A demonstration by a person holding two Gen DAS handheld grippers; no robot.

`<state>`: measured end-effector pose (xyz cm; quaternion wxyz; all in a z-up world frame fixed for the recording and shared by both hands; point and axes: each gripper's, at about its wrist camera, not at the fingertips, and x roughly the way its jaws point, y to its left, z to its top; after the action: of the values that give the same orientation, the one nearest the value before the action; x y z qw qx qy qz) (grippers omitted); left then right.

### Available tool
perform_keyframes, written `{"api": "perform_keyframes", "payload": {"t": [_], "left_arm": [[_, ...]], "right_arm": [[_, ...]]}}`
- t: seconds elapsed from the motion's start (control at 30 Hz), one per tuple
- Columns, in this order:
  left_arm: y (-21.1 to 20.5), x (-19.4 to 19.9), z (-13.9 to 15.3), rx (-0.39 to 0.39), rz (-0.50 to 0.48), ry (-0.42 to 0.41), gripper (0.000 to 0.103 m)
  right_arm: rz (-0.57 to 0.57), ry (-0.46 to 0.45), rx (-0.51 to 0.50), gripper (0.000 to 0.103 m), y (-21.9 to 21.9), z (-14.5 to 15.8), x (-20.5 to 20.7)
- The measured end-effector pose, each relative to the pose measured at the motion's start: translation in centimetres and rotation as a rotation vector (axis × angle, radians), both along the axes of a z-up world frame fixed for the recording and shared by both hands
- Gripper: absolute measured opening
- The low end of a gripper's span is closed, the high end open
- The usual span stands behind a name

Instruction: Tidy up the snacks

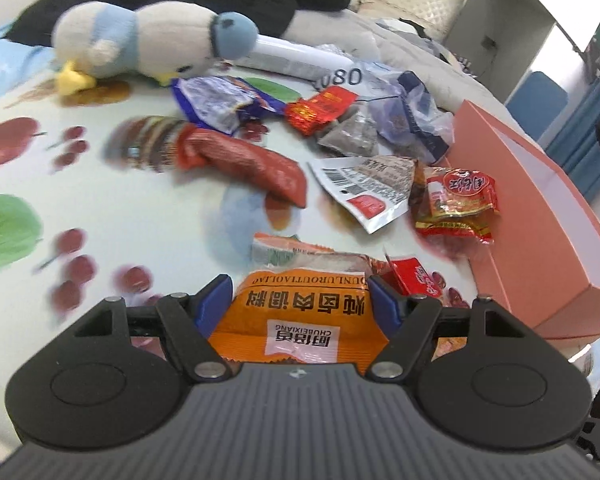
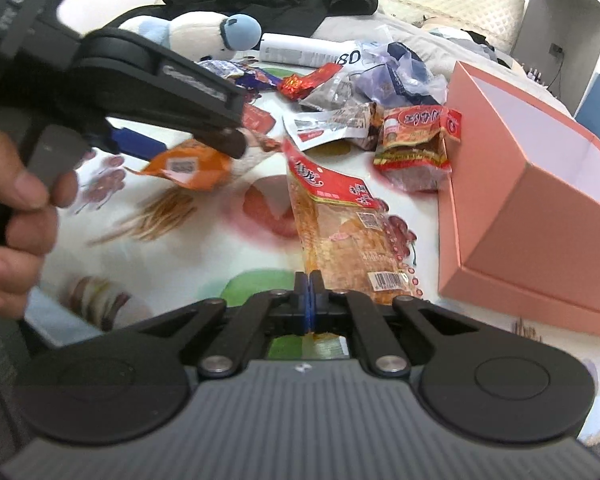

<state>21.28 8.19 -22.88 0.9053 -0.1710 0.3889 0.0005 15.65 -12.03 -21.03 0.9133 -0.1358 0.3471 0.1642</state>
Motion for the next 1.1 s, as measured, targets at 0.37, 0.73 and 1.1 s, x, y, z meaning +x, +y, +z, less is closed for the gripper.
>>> {"api": "perform_keyframes", "payload": {"t": [0.37, 0.73, 1.1], "left_arm": [[0.8, -4.8, 0.7, 0.002, 0.031, 0.03, 0.075], [-0.5, -2.6, 0.3, 0.031, -0.103, 0.043, 0.085], [-1.1, -0.3, -1.6, 0.049, -0.114, 0.078, 0.087]], "right_arm": [[0.068, 0.074, 0.1, 0.01, -1.2, 0.8, -2.7], [0.007, 0.052, 0.235, 0.073, -5.4, 1.6, -0.2], [0.019, 0.141, 0.178, 0.076, -6.1, -1.2, 2.4]]}}
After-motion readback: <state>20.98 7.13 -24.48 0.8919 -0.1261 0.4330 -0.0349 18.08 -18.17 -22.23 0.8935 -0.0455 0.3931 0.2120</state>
